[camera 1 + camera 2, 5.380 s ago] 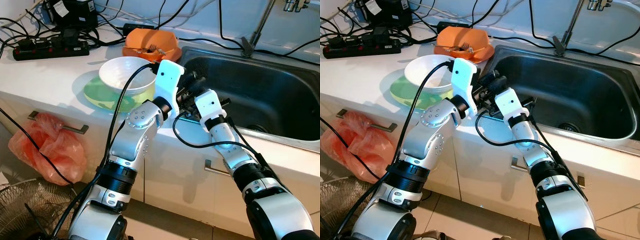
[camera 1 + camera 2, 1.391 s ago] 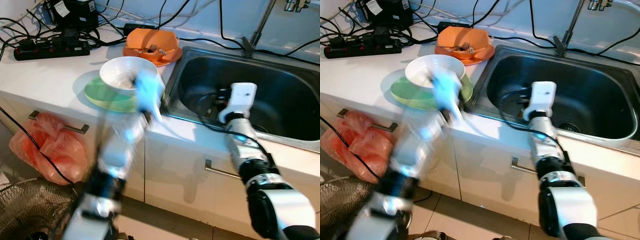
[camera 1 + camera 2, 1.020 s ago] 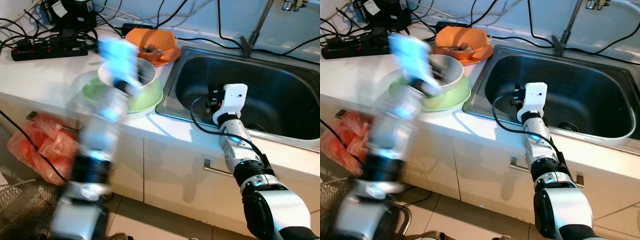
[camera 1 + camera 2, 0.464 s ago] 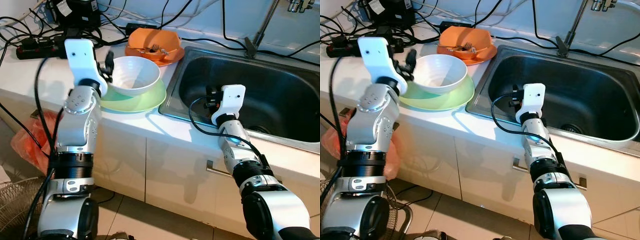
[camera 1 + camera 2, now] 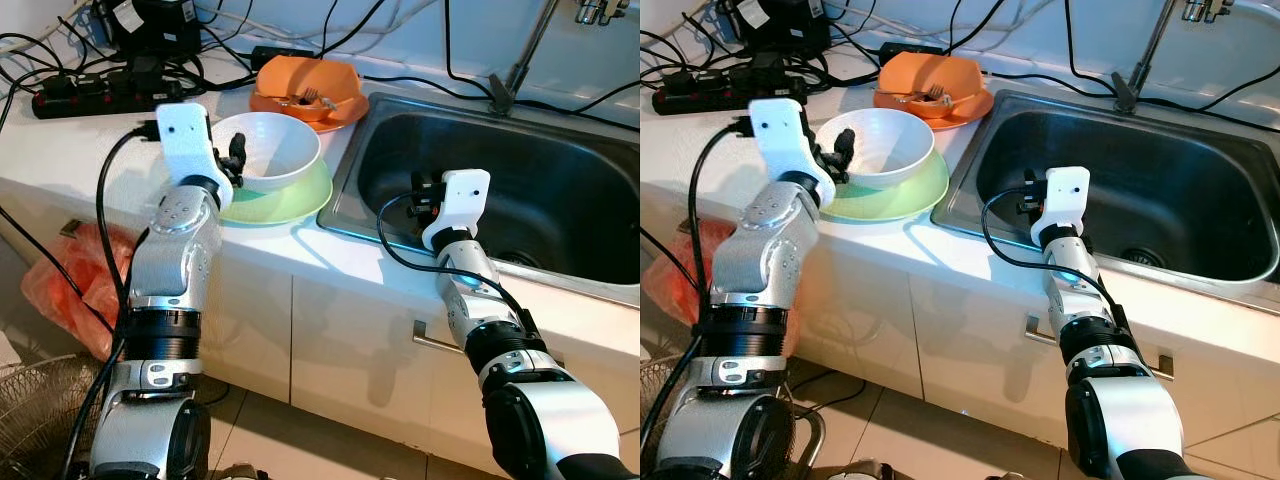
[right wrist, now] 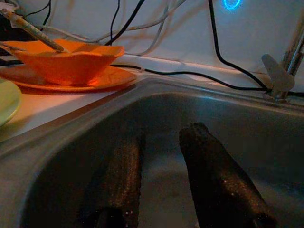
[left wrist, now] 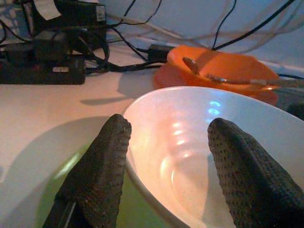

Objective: Kitchen organization

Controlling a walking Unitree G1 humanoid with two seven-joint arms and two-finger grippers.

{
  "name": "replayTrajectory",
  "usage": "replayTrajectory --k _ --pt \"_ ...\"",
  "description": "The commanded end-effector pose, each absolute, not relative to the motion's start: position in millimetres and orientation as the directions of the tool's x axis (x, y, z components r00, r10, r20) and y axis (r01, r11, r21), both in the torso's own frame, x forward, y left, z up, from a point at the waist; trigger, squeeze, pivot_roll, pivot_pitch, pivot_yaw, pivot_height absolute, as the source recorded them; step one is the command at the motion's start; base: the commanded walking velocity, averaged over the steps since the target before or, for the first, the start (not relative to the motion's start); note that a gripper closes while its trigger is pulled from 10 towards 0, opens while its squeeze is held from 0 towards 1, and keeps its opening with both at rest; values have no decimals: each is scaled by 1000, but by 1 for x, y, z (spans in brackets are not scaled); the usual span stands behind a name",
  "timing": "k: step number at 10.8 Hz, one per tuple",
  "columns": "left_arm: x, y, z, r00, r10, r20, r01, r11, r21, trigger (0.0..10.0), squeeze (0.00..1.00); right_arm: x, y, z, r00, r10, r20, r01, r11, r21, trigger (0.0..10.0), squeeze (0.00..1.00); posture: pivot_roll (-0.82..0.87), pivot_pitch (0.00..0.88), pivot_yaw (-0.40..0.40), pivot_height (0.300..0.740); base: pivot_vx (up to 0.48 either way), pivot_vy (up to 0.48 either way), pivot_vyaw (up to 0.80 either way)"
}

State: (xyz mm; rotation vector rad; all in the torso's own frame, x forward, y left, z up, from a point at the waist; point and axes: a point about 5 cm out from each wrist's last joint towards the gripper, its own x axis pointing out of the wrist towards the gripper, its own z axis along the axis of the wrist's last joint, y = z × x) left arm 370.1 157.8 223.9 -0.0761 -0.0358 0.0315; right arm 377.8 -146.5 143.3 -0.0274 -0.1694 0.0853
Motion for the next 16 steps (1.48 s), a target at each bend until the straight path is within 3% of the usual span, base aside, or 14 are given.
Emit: replayTrajectory --k 1,7,13,15,16 --pt "369 159 222 998 57 23 -55 995 -81 10000 0 377 -148 146 978 92 184 -88 996 -32 10000 0 92 56 -33 740 0 0 0" --pt "367 171 217 989 146 -19 -148 983 -106 10000 0 377 -147 145 978 101 185 -96 995 -35 10000 0 92 56 -35 740 0 0 0" --pt "370 154 195 987 4 -159 -56 946 -320 10000 0 377 -148 146 978 100 185 -93 995 -43 10000 0 82 48 -29 740 0 0 0" --pt "370 151 199 991 -12 -136 -37 936 -349 0 0 377 -148 145 978 100 183 -94 995 -45 10000 0 79 48 -30 740 0 0 0" --pt "370 151 201 992 -8 -123 -35 938 -345 0 0 377 -149 146 978 99 183 -92 995 -45 10000 0 80 49 -32 740 0 0 0"
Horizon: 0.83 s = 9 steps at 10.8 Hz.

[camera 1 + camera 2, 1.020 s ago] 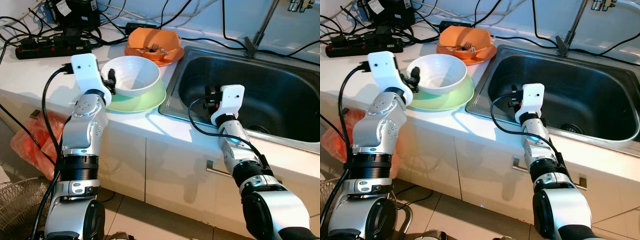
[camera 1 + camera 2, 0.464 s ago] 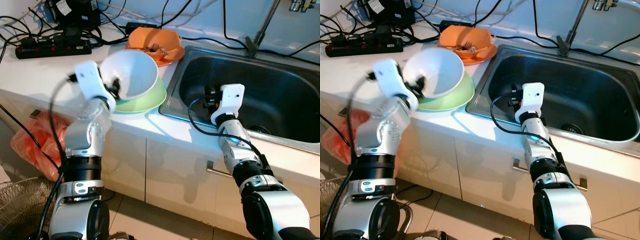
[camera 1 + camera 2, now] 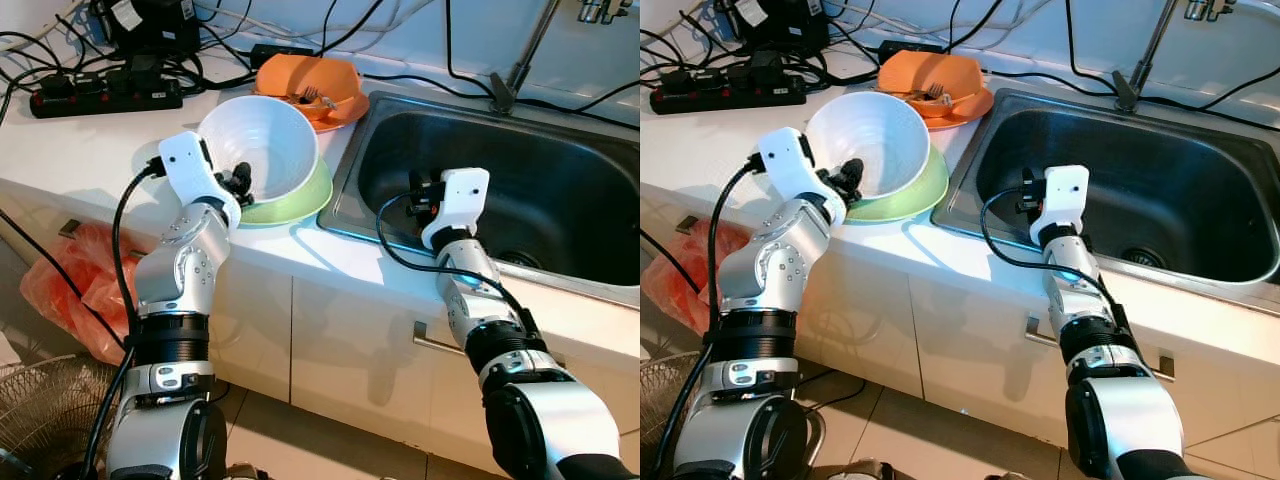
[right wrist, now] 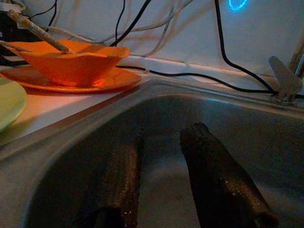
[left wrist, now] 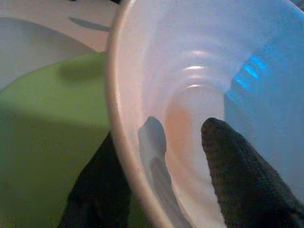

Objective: Kitchen organization

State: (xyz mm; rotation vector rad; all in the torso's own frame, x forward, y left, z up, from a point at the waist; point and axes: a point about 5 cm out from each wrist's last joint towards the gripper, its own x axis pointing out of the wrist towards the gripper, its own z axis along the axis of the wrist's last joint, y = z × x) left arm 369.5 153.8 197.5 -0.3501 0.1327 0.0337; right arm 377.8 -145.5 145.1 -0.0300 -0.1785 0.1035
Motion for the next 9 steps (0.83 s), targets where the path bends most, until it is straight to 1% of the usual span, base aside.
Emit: replayTrajectory --k 1,3,9 --pt "370 152 205 995 9 -101 -42 942 -333 0 0 377 -149 146 978 97 183 -90 995 -46 10000 0 81 52 -34 740 0 0 0" --pt "370 155 210 997 33 -68 -52 954 -297 0 0 377 -148 144 979 100 177 -93 995 -48 10000 0 85 55 -38 740 0 0 0" --pt "370 152 211 998 27 -59 -44 953 -300 0 0 377 -148 144 980 100 173 -93 994 -50 10000 0 87 59 -39 740 0 0 0"
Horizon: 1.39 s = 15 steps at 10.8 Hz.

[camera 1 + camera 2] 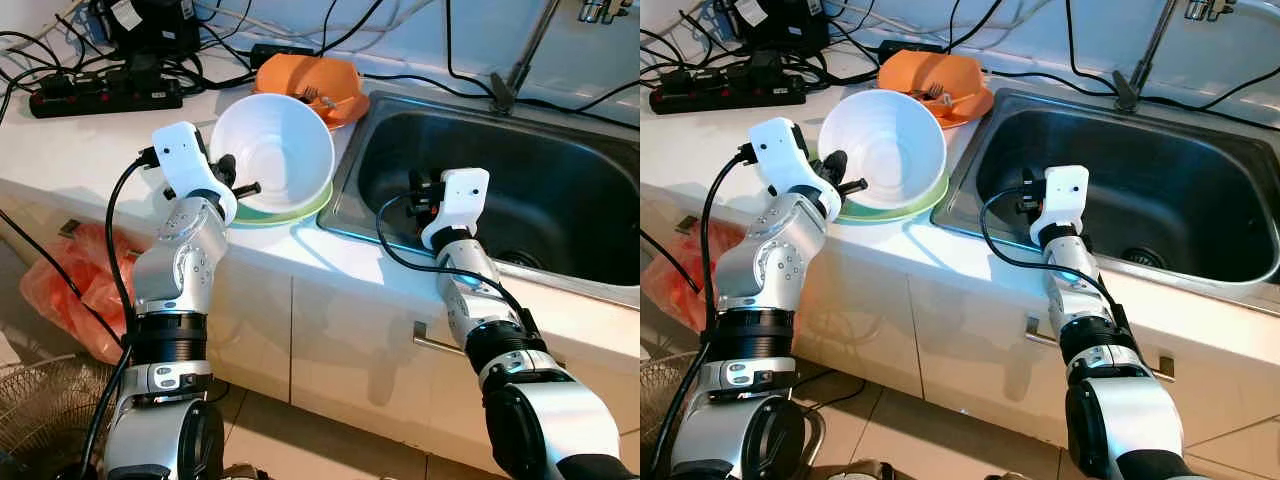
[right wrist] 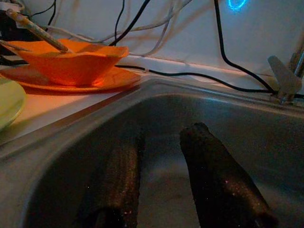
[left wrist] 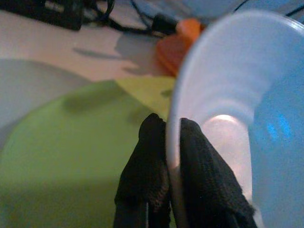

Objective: Kitchen organization

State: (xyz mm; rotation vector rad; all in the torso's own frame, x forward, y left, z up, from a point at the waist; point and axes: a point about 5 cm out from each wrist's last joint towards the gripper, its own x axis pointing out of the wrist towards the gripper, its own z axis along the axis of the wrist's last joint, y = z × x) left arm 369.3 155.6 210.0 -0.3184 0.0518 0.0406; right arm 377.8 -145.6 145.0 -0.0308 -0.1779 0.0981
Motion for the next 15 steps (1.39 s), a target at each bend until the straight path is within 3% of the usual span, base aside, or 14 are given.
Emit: replayTrajectory --k 1,6,10,11,12,15 --pt "370 153 214 999 26 -40 -37 952 -304 0 0 377 -147 144 980 100 173 -93 994 -48 10000 0 87 58 -38 740 0 0 0" --pt "369 151 228 998 20 57 0 945 -326 0 0 377 -147 145 979 98 177 -92 995 -47 10000 0 89 58 -42 740 0 0 0" --pt "361 138 257 961 -46 272 140 931 -337 0 0 377 -146 146 977 102 186 -96 995 -40 10000 0 85 58 -44 740 0 0 0" --pt "358 131 262 946 -78 316 181 933 -311 1529 0 379 -148 151 975 97 198 -94 995 -23 10000 0 85 58 -44 740 0 0 0" --pt "357 127 263 939 -90 332 194 935 -296 10000 0 381 -148 157 971 99 216 -102 995 1 10000 0 83 58 -44 740 0 0 0" --pt "357 120 262 932 -117 342 216 939 -267 10000 0 388 -142 176 955 160 248 -206 963 172 10000 0 77 54 -40 740 0 0 0"
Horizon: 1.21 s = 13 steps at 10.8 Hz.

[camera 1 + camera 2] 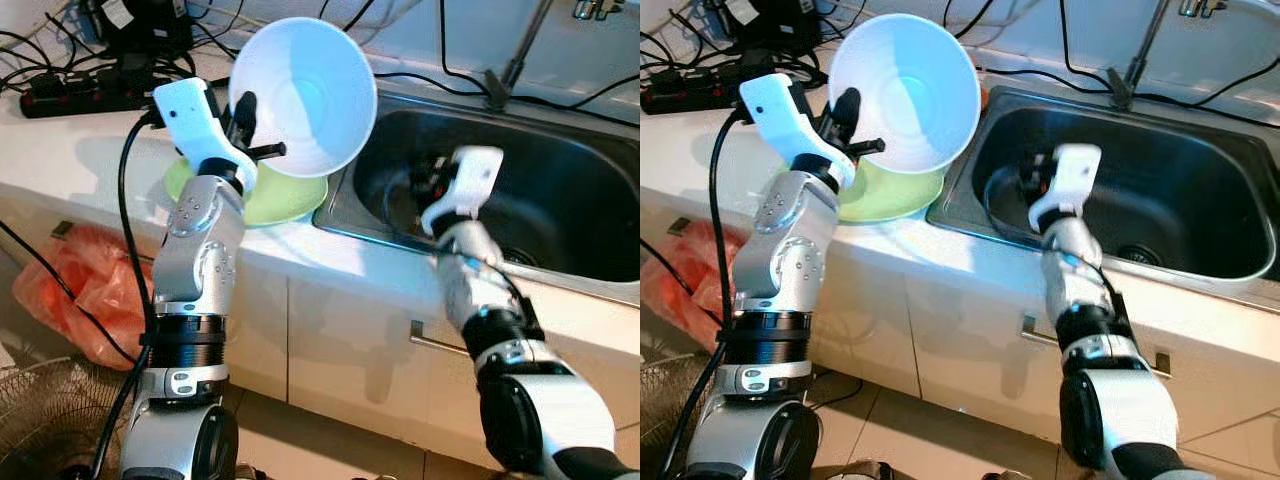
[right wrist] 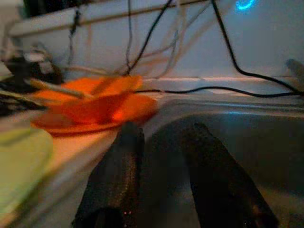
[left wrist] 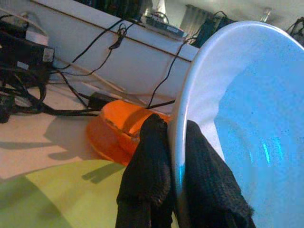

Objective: Kitchen organization

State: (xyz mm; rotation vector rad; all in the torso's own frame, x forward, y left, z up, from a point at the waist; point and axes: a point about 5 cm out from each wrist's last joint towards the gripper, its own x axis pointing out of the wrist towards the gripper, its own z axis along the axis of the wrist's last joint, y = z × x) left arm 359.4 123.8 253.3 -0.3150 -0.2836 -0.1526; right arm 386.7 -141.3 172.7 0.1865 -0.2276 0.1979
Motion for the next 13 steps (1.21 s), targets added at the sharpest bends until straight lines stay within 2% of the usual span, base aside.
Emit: replayTrajectory --k 1,2,7,9,11,13 --pt "357 120 262 930 -122 346 219 942 -255 10000 0 388 -139 179 943 209 257 -265 943 203 10000 0 79 51 -38 740 0 0 0" --pt "357 120 262 929 -125 350 219 945 -243 10000 0 387 -136 181 929 254 267 -322 912 254 10000 0 77 47 -35 740 0 0 0" --pt "358 125 262 925 -108 363 157 982 -107 10000 0 377 -140 183 860 417 294 -493 828 268 10000 0 72 50 -32 740 0 0 0" --pt "358 125 261 925 -108 365 152 984 -93 10000 0 375 -139 183 852 427 303 -509 810 292 10000 0 71 56 -31 740 0 0 0" --pt "358 121 261 921 -127 369 158 986 -54 10000 0 367 -132 192 786 496 367 -609 721 331 10000 0 71 60 -33 740 0 0 0" --pt "358 119 261 920 -135 368 164 985 -48 10000 0 363 -128 196 756 524 392 -649 678 344 10000 0 68 61 -32 740 0 0 0"
